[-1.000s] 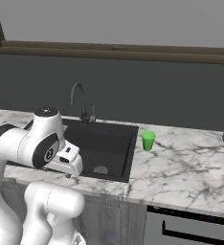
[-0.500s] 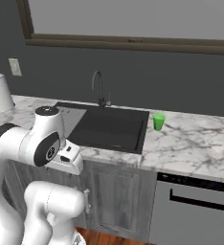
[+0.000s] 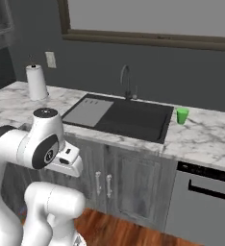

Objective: Pick the cup and bowl from the counter and place them on the counter next to the sink.

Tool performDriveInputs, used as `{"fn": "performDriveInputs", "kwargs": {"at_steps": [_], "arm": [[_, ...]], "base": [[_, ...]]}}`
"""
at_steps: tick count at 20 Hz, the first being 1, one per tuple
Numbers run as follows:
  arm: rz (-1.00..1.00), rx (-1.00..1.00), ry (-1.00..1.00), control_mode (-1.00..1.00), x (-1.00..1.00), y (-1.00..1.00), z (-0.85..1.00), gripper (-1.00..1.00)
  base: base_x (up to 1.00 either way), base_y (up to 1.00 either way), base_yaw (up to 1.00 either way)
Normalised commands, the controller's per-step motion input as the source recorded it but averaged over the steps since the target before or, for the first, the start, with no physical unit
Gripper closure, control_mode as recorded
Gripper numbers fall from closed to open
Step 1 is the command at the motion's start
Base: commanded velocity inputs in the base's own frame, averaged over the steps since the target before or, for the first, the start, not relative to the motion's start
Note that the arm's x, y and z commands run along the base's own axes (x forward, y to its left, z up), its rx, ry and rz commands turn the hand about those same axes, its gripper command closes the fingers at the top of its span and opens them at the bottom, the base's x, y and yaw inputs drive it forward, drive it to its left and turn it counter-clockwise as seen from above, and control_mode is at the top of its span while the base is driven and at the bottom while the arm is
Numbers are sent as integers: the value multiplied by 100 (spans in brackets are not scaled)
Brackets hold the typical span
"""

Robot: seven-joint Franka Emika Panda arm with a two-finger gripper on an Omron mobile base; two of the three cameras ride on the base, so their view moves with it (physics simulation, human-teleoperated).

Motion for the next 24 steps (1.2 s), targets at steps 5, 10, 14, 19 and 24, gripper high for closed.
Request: {"fn": "performDriveInputs", "kwargs": {"at_steps": [5,10,14,19,24], "arm": [[0,0,0,100,0,0,0,-100],[0,0,0,100,0,0,0,-100],[0,0,0,100,0,0,0,-100],[0,0,0,100,0,0,0,-100],[0,0,0,100,0,0,0,-100]], "base": [[42,1,72],[76,-4,80],[93,-17,82],[91,-8,80],[26,1,73]]}}
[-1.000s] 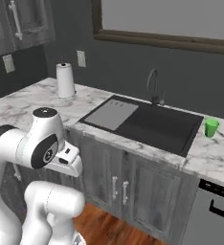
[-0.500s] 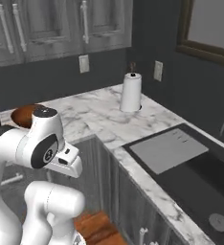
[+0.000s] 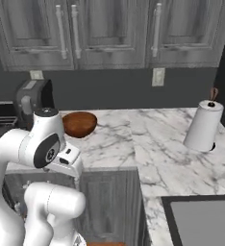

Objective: Pick the cup and bowl from the counter and place them on the counter next to the sink.

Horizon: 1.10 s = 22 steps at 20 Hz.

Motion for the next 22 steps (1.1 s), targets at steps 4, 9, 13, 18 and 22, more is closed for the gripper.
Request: {"fn": "performDriveInputs", "kwargs": {"at_steps": [4,9,13,18,22], "arm": [[0,0,0,100,0,0,0,-100],[0,0,0,100,0,0,0,-100],[0,0,0,100,0,0,0,-100],[0,0,0,100,0,0,0,-100],[0,0,0,100,0,0,0,-100]], "base": [[15,4,50],[56,0,13],[73,0,0],[25,0,0],[0,0,0]]}}
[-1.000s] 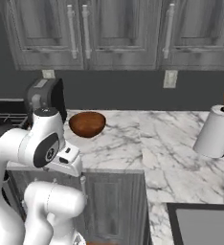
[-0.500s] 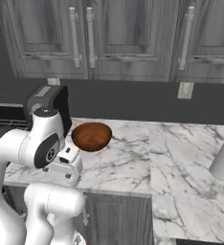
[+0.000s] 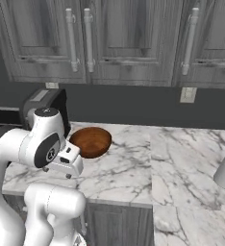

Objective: Pick the cup and bowl from the counter and place them on the counter next to the sink.

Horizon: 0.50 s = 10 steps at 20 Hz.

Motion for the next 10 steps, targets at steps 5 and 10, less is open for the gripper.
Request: {"fn": "performDriveInputs", "kwargs": {"at_steps": [5,10], "arm": [[0,0,0,100,0,0,0,-100],[0,0,0,100,0,0,0,-100]], "base": [[0,0,0],[0,0,0]]}}
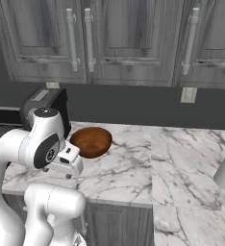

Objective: Pick the cup and bowl from the counter and place them on the counter next to the sink.

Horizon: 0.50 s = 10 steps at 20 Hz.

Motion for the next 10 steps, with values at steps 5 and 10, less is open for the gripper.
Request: {"fn": "performDriveInputs", "kwargs": {"at_steps": [5,10], "arm": [[-4,6,0,-100,-6,-18,-1,-100],[-14,10,0,-100,-27,-60,-4,-100]], "base": [[0,0,0],[0,0,0]]}}
